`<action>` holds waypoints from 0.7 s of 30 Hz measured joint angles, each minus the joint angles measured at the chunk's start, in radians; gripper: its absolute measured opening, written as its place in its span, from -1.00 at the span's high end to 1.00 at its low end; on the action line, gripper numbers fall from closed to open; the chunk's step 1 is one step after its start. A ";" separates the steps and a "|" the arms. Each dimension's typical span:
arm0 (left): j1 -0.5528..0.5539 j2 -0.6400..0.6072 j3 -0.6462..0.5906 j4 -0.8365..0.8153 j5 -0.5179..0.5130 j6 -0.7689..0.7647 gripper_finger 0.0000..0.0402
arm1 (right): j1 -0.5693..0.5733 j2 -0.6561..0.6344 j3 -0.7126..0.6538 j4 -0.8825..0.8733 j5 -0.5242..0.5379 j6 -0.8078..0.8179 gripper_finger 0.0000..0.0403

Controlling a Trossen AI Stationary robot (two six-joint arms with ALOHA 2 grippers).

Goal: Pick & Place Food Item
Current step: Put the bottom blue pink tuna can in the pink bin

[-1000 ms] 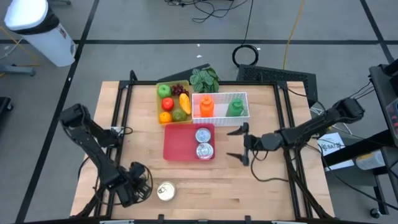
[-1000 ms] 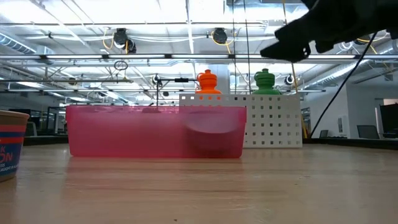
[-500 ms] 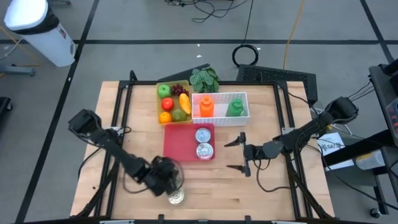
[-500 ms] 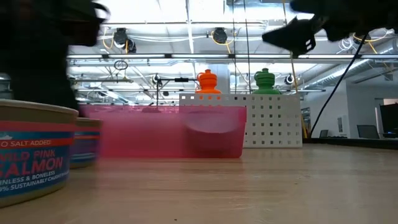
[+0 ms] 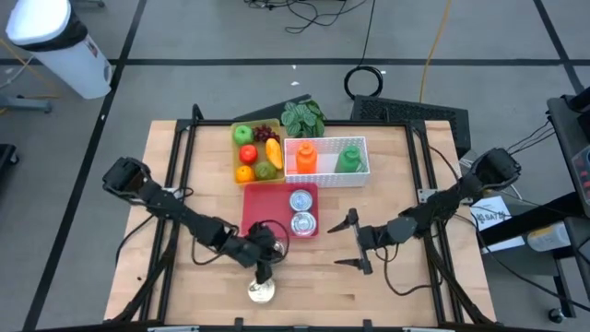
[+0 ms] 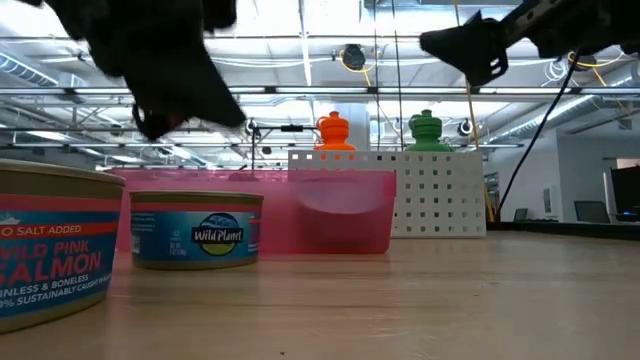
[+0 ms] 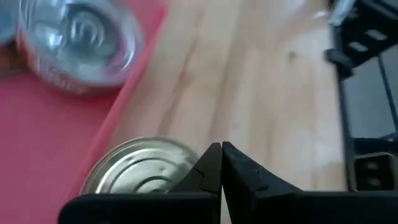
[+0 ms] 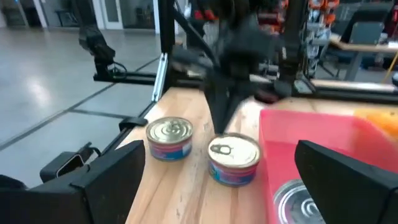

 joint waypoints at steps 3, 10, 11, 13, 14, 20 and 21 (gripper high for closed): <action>-0.044 -0.044 0.002 0.043 -0.065 0.067 0.97 | 0.000 0.055 0.057 -0.035 0.000 0.017 -0.95; -0.196 -0.162 0.002 -0.029 -0.291 0.072 0.96 | -0.002 0.214 0.252 -0.143 0.025 -0.032 -0.93; -0.220 -0.170 0.002 -0.042 -0.311 0.051 0.97 | -0.005 0.239 0.283 -0.143 0.024 -0.033 -0.90; -0.258 -0.173 0.002 -0.067 -0.350 0.007 0.98 | -0.009 0.288 0.339 -0.150 0.003 -0.033 -0.79; -0.275 -0.172 0.002 -0.071 -0.361 -0.011 0.98 | -0.009 0.312 0.368 -0.152 -0.013 -0.034 -0.71; -0.353 -0.135 0.002 -0.068 -0.259 -0.144 0.94 | -0.008 0.465 0.552 -0.208 -0.085 -0.059 -0.19; -0.364 -0.121 0.002 -0.068 -0.213 -0.187 0.96 | -0.009 0.482 0.575 -0.234 -0.084 -0.065 -0.12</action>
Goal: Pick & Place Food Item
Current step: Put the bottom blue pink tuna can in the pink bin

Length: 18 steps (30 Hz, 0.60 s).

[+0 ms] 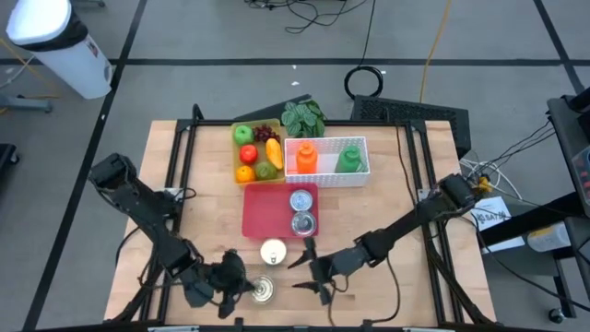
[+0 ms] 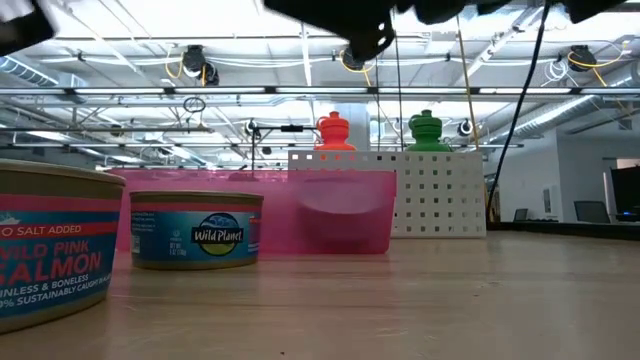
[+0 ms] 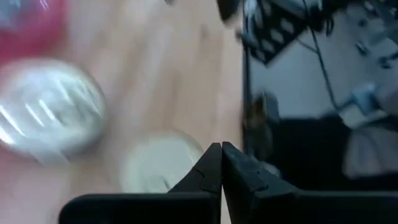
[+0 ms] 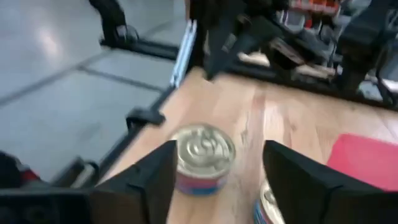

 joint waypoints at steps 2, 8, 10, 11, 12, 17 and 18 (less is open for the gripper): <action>-0.020 0.031 0.000 0.000 0.070 -0.094 0.98 | 0.000 0.014 0.030 -0.053 0.001 -0.003 0.00; -0.075 0.150 0.000 -0.051 0.126 -0.392 0.98 | 0.009 -0.011 0.027 -0.116 0.002 -0.003 0.24; -0.090 0.191 0.000 -0.077 0.137 -0.496 0.98 | 0.009 -0.026 0.029 -0.148 0.002 -0.004 0.29; -0.097 0.212 0.000 -0.088 0.145 -0.544 0.97 | 0.010 -0.039 0.029 -0.180 0.001 -0.004 0.31; -0.102 0.232 0.000 -0.089 0.158 -0.588 0.96 | 0.014 -0.051 0.028 -0.214 0.002 -0.006 0.33; -0.092 0.326 0.004 -0.042 0.235 -0.718 0.98 | 0.015 -0.098 0.028 -0.324 0.002 -0.001 0.40; -0.083 0.337 0.004 -0.028 0.234 -0.704 0.98 | 0.017 -0.104 0.028 -0.339 0.003 0.004 0.41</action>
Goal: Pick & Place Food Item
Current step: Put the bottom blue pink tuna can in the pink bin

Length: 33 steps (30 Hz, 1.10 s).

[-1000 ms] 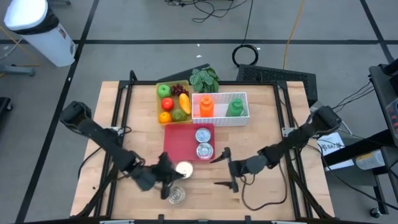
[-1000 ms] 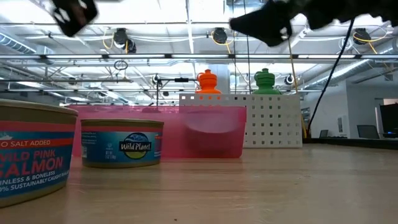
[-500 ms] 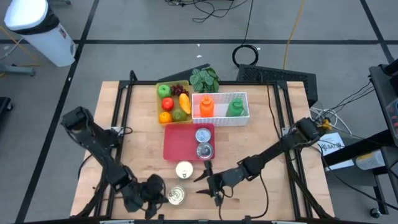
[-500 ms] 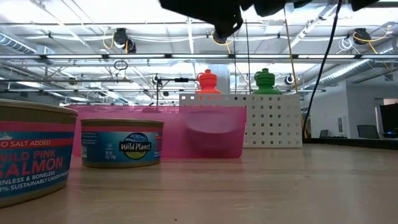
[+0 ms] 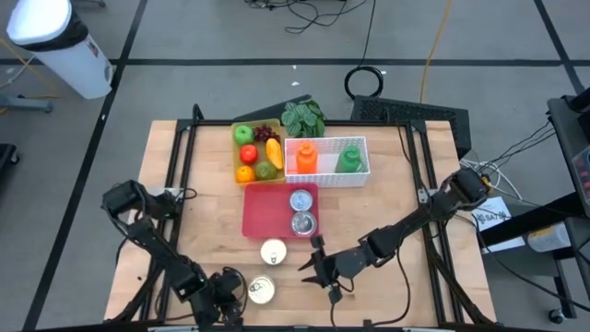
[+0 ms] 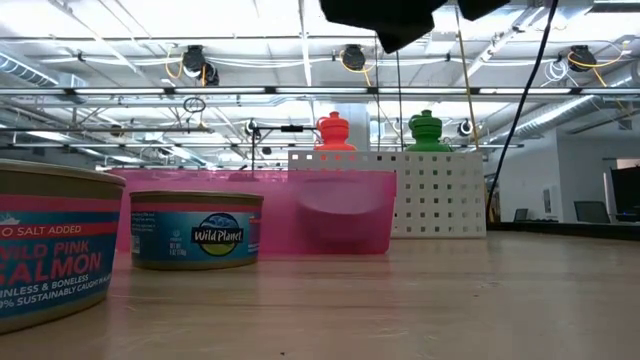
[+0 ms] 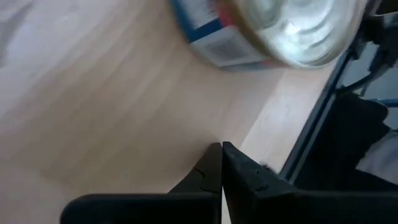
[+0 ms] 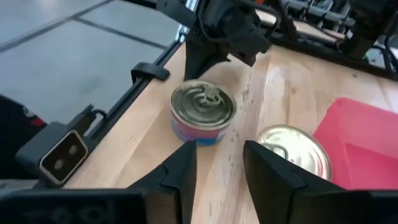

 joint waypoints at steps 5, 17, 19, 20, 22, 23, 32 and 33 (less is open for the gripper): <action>0.098 0.020 -0.002 0.117 -0.107 0.224 0.94 | 0.009 -0.033 0.000 -0.074 0.001 0.001 0.47; 0.369 0.026 -0.005 0.532 -0.003 0.956 0.96 | 0.059 -0.211 -0.002 -0.614 0.145 0.187 0.75; 0.367 0.025 -0.005 0.497 0.000 0.959 0.98 | 0.082 -0.259 -0.017 -0.746 0.230 0.294 0.80; 0.367 0.025 -0.005 0.485 0.002 0.943 0.97 | 0.094 -0.286 -0.030 -0.822 0.275 0.359 0.83; 0.369 0.024 -0.005 0.464 -0.002 0.905 0.93 | 0.112 -0.335 -0.063 -0.982 0.320 0.525 0.89; 0.370 0.023 -0.004 0.466 -0.002 0.880 0.90 | 0.112 -0.359 -0.083 -1.064 0.313 0.616 0.92; 0.365 -0.071 -0.005 0.519 -0.004 1.010 0.97 | 0.074 -0.442 -0.351 -1.270 -0.011 1.098 0.99; 0.365 -0.087 -0.005 0.529 -0.010 1.048 0.96 | 0.073 -0.441 -0.374 -1.271 -0.040 1.121 1.00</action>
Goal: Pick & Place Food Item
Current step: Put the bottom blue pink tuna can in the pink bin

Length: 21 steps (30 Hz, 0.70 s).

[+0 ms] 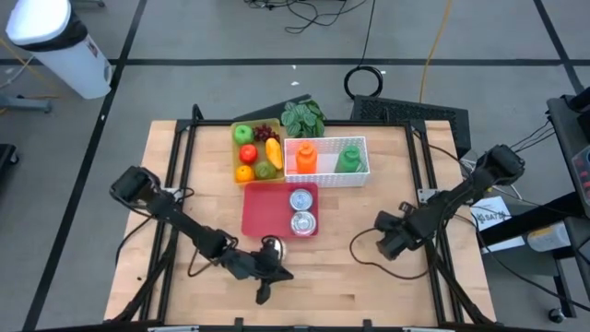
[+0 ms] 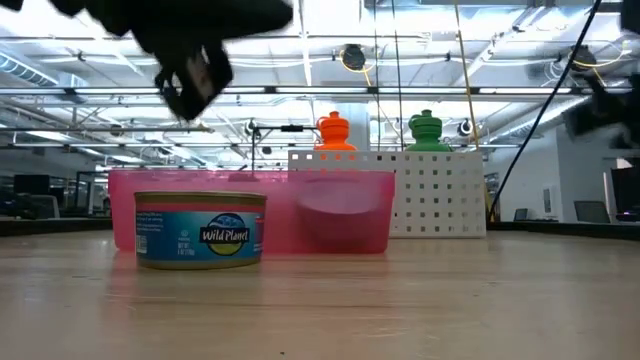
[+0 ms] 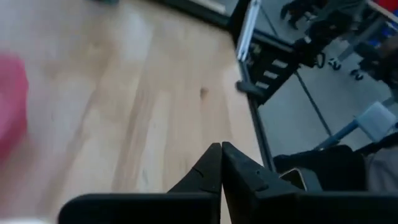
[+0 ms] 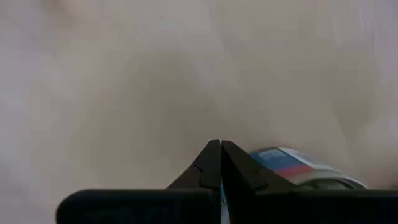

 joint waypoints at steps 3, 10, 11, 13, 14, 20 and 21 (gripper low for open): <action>-0.001 -0.043 0.000 -0.002 -0.015 0.102 0.90 | 0.001 0.001 -0.036 0.032 -0.041 0.024 0.99; 0.021 -0.070 0.001 -0.010 -0.022 0.205 0.96 | 0.001 0.001 0.029 0.090 -0.046 -0.109 1.00; 0.027 -0.070 0.001 -0.012 -0.021 0.205 0.97 | 0.001 0.001 0.058 0.019 -0.059 -0.102 1.00; 0.038 -0.071 0.001 -0.032 -0.022 0.191 0.97 | 0.001 0.000 0.112 -0.155 -0.064 -0.063 1.00; 0.043 -0.071 0.001 -0.045 -0.024 0.178 0.95 | 0.001 0.000 0.135 -0.244 -0.064 -0.038 1.00; 0.063 -0.070 0.001 -0.080 -0.047 0.151 0.87 | 0.001 0.000 0.155 -0.479 -0.110 0.086 1.00; 0.063 -0.070 0.001 -0.086 -0.047 0.151 0.88 | 0.001 0.000 0.142 -0.463 -0.123 0.086 1.00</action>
